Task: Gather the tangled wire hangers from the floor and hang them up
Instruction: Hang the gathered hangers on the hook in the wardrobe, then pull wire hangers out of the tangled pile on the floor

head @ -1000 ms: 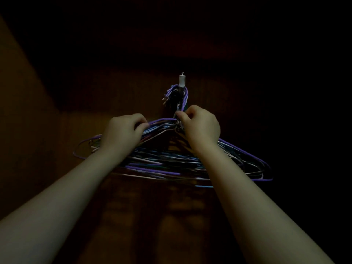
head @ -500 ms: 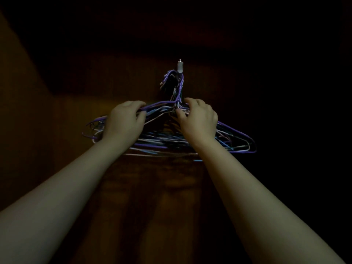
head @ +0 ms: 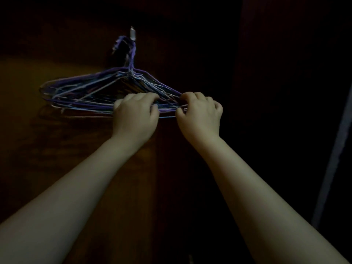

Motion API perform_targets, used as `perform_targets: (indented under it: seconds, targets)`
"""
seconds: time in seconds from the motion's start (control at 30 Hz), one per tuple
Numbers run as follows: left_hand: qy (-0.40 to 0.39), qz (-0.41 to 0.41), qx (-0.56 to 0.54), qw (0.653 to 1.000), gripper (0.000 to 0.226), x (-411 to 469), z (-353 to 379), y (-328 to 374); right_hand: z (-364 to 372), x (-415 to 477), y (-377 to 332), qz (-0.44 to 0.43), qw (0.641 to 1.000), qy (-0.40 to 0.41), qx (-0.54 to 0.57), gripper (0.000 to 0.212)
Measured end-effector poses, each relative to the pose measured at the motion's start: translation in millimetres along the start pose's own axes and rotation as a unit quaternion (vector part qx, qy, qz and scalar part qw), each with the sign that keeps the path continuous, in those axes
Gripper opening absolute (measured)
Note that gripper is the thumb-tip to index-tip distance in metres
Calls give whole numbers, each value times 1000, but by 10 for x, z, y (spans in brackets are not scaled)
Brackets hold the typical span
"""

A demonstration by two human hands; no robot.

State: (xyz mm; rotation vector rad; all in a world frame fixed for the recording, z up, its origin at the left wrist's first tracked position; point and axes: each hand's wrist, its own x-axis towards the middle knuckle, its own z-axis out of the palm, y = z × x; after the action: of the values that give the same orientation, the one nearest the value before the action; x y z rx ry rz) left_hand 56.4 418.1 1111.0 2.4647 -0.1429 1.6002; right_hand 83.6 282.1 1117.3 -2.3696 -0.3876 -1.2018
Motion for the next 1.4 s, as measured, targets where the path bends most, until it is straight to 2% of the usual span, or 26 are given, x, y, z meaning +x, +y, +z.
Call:
perform_targets:
  seconds: [0.13, 0.4, 0.57, 0.73, 0.9, 1.07, 1.17, 1.27, 1.4]
  targets:
    - [-16, 21, -49, 998, 38, -129, 154, 563, -396, -195, 470, 16, 998, 7, -57, 40]
    - [-63, 40, -147, 986, 32, -583, 664, 1859, -984, -707, 1771, 89, 989, 15, -121, 43]
    - [-134, 62, -193, 970, 34, -1103, 1277, 2893, -1187, -1328, 2836, 157, 974, -6, -164, 43]
    - [-227, 114, -218, 942, 34, -1832, 2010, 3619, -1209, -2100, 3759, 259, 940, -48, -218, 44]
    - [-296, 184, -246, 905, 29, -3054, 2794, 4061, -818, -3195, 4551, 354, 895, -58, -267, 40]
    - [-340, 230, -251, 877, 34, -4502, 3637, 4170, -141, -4584, 5229, 432, 851, -69, -291, 39]
    - [-359, 238, -257, 865, 31, -5385, 4139, 4141, 300, -5439, 5616, 461, 830, -92, -302, 39]
    - [-377, 252, -256, 854, 37, -6270, 4611, 4044, 762, -6231, 5934, 491, 806, -122, -307, 39]
    - [-382, 260, -251, 850, 39, -7245, 5163, 3907, 1348, -7110, 6326, 484, 802, -136, -324, 40]
